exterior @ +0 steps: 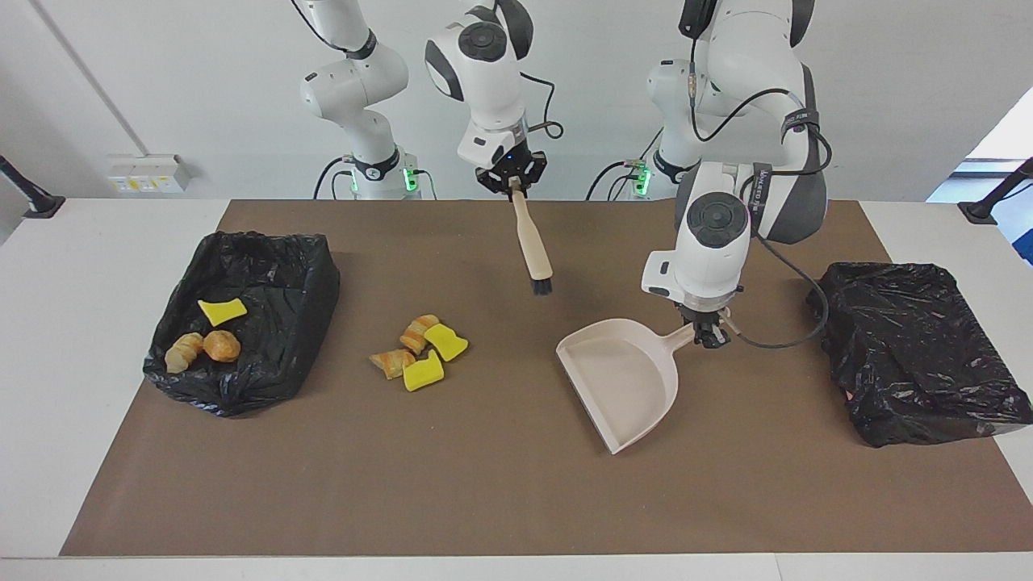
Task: Sweep and dump trash in bin
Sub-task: 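Carry the brush behind the sponge and bread pile with the right gripper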
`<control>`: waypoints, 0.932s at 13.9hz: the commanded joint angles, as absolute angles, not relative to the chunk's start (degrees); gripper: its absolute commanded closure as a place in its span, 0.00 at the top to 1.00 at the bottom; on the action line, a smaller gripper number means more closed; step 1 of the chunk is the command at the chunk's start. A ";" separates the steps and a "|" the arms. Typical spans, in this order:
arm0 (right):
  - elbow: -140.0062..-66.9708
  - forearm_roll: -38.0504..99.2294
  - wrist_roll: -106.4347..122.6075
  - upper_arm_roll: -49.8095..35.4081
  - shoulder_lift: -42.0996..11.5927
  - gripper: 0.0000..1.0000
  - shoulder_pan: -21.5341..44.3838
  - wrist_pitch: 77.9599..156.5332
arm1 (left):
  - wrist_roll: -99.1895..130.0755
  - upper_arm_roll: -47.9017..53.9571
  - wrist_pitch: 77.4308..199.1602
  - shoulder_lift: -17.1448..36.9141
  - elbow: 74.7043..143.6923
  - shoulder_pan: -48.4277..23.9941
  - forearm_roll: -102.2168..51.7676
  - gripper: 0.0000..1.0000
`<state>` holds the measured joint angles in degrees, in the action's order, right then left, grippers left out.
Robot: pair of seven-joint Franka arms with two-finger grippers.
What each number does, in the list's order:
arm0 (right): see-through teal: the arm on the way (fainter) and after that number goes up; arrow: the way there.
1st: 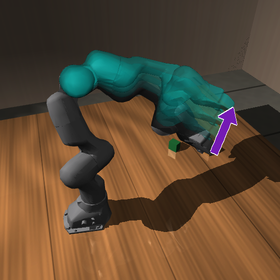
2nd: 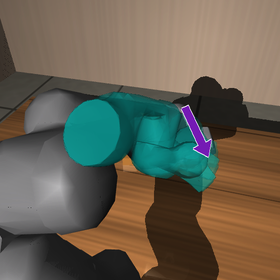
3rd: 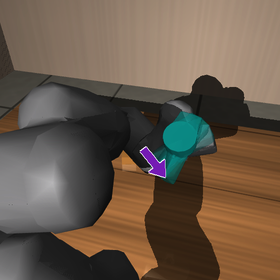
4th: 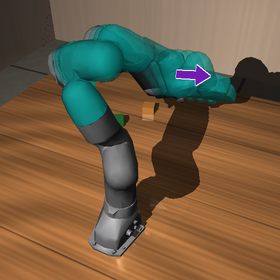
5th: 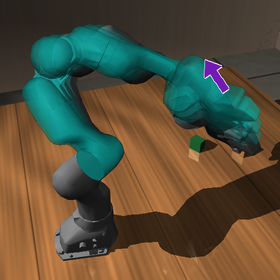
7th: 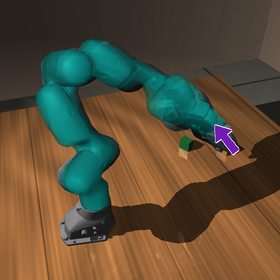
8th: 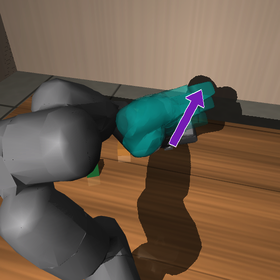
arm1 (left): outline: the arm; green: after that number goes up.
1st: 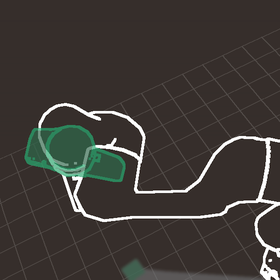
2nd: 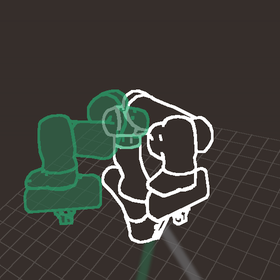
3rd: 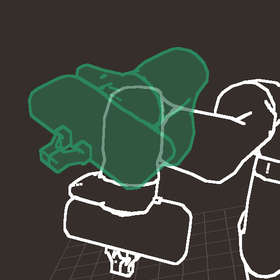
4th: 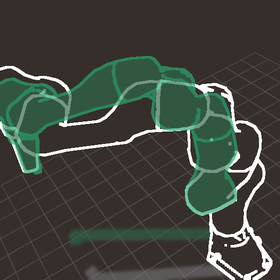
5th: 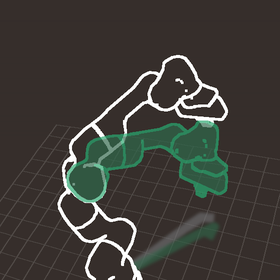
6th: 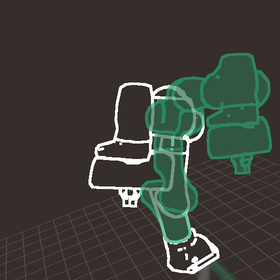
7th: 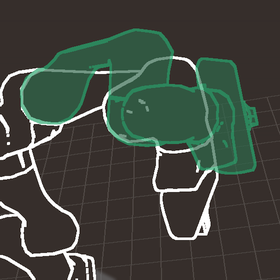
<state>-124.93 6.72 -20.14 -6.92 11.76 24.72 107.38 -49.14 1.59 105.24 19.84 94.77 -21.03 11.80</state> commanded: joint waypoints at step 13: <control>-120.32 -11.87 -12.22 -7.91 -5.89 0.00 4.22 114.61 | -47.90 1.23 112.06 10.20 111.43 -26.45 12.39 0.00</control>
